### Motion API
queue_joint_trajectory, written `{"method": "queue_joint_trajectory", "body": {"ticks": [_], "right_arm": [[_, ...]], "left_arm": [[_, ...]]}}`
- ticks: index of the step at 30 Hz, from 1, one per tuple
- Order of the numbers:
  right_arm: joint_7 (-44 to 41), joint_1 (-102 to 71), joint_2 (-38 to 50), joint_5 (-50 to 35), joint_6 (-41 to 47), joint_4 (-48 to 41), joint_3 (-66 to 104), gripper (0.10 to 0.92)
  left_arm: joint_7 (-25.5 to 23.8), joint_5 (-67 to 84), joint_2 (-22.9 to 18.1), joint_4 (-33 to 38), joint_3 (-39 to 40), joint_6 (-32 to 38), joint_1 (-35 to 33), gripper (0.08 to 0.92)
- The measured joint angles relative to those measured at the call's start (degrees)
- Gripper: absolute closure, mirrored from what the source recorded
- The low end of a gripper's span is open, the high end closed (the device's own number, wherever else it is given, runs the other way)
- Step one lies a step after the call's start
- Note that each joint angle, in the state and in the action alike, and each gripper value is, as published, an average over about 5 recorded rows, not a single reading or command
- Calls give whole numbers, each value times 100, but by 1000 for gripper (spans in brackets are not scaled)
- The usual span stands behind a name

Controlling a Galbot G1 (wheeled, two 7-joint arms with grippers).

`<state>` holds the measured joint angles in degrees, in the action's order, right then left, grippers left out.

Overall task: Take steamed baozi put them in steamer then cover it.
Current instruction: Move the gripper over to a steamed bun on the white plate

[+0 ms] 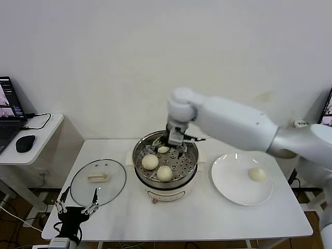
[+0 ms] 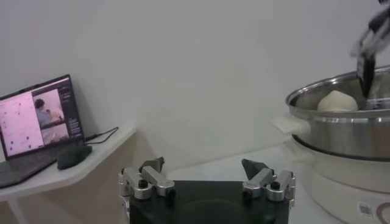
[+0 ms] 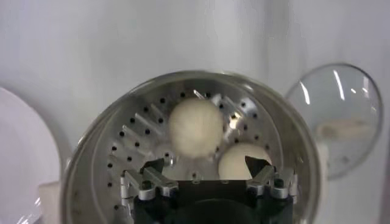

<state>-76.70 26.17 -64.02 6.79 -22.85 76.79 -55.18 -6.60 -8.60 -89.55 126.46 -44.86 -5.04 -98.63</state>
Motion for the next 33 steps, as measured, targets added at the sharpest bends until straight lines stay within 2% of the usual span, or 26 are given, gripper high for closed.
{"method": "queue_joint_trajectory", "body": {"ticks": [7,16,24,33], "right_arm": [[112,136,862,-776,1208,-73,142,203],[280,-302,1951,-788,2624,-153,598,203],[295,-1201,2390,-132,2902,-513,1319,203],[301,-2301,2426,821,2706,-1142,2161,202]], "left_arm": [[-17,23,19,61,67,-13,-49,177],[-32,37,57,85,132,-36,-145,177],[-58,28,68,124,156,-69,-234,177],[-82,-39,87,9,145,-90,-245,177]]}}
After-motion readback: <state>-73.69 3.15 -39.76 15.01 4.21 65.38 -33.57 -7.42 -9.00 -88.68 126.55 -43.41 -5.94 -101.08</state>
